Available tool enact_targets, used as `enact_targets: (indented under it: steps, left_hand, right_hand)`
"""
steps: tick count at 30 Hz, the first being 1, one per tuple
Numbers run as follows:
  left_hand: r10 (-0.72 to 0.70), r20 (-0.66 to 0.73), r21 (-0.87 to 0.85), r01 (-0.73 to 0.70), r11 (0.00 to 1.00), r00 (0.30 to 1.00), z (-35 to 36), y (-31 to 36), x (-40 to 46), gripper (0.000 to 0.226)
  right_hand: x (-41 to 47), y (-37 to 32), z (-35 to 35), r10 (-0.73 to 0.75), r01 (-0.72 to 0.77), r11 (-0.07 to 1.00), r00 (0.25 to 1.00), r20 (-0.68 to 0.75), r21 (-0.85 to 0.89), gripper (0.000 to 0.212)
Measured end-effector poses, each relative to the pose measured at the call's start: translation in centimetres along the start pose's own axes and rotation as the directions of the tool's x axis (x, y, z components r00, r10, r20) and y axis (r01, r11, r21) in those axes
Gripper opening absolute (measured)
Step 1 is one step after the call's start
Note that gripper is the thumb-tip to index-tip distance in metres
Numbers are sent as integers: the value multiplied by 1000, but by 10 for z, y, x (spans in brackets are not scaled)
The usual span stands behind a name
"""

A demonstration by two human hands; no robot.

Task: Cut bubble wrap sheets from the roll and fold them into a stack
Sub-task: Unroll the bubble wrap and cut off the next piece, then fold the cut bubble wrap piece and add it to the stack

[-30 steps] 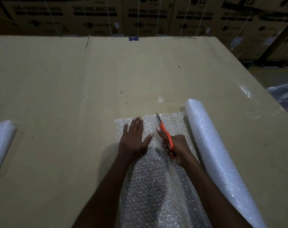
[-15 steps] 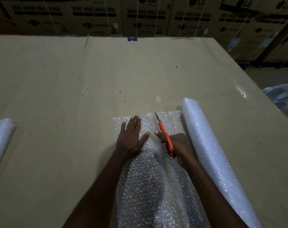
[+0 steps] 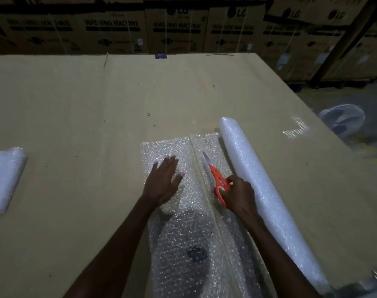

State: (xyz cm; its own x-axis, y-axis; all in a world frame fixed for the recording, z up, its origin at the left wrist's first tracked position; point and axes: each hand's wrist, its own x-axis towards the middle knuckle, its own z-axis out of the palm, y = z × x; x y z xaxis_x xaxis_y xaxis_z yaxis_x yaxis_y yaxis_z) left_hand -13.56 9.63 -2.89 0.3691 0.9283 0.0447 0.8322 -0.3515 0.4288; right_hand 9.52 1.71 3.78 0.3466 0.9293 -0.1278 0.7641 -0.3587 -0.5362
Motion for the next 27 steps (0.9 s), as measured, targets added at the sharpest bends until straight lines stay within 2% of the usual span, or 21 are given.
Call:
enact_targets:
  steps: [2, 6, 11, 16, 20, 27]
  left_hand:
    - [-20, 9, -31, 21, 999, 1000, 15, 9, -30, 73]
    - [-11, -91, -16, 9, 1000, 996, 38, 22, -77, 82]
    - [-50, -50, 28, 52, 998, 997, 41, 26, -107, 91]
    - [-36, -33, 81, 39, 996, 999, 35, 21, -115, 95]
    - [-47, -21, 86, 49, 995, 999, 26, 17, -121, 95]
    - [-16, -121, 120, 30, 992, 993, 40, 32, -165, 75]
  right_hand:
    - [-7, 0, 6, -33, 31, 995, 999, -23, -92, 22]
    - [-16, 0, 15, -82, 82, 982, 997, 8, -168, 19]
    - [-20, -1, 7, -94, 113, 969, 991, 95, -218, 23]
    - [-42, -15, 16, -188, 215, 881, 977, 105, -421, 27]
    - [-56, -10, 29, -196, 202, 899, 979, 55, -389, 25]
    - [-64, -3, 28, -190, 199, 924, 980, 60, -328, 28]
